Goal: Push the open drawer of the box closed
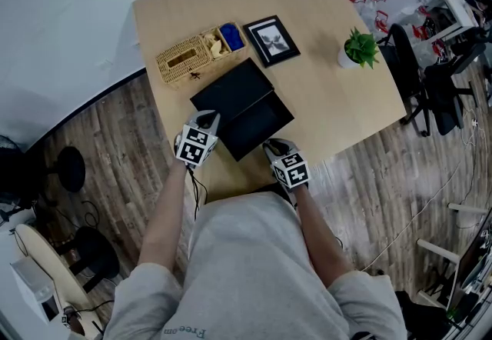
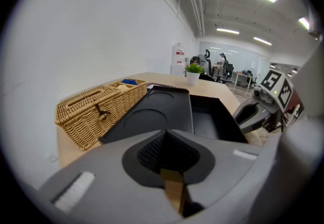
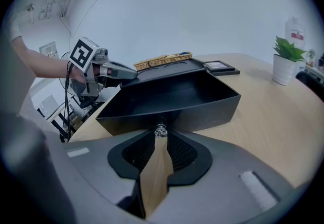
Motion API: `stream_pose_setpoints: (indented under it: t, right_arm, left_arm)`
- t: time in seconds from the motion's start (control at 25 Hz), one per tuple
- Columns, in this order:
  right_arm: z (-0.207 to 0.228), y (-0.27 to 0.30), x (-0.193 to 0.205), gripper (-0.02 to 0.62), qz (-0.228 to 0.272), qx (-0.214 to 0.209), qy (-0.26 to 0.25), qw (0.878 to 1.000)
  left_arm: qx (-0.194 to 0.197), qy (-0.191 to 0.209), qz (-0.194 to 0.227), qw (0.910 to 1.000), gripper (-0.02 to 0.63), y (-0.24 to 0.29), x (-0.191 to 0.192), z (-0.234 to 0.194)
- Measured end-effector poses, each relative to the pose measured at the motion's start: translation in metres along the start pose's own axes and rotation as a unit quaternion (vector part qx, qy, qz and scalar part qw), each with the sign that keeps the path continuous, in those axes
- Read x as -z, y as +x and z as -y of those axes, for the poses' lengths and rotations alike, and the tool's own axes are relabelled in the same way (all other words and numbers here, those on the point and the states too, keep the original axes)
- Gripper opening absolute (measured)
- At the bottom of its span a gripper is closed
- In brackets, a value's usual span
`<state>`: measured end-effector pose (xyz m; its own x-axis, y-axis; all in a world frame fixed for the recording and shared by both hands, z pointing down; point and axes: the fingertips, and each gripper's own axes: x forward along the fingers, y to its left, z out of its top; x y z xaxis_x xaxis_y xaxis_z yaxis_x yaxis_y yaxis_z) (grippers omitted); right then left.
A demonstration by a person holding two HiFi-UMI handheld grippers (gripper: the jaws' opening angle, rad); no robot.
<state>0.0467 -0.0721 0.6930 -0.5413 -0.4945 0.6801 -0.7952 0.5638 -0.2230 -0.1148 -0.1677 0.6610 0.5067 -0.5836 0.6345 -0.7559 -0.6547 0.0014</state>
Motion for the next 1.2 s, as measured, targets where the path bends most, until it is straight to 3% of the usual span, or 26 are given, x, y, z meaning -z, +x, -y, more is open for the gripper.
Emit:
stream_pose_setpoints:
  t: [1.2]
  right_arm:
    - [-0.0017, 0.0097, -0.009, 0.077, -0.008, -0.008, -0.01, 1.0]
  left_arm:
    - [0.004, -0.005, 0.004, 1.0, 0.052, -0.0018, -0.0044, 0.0024]
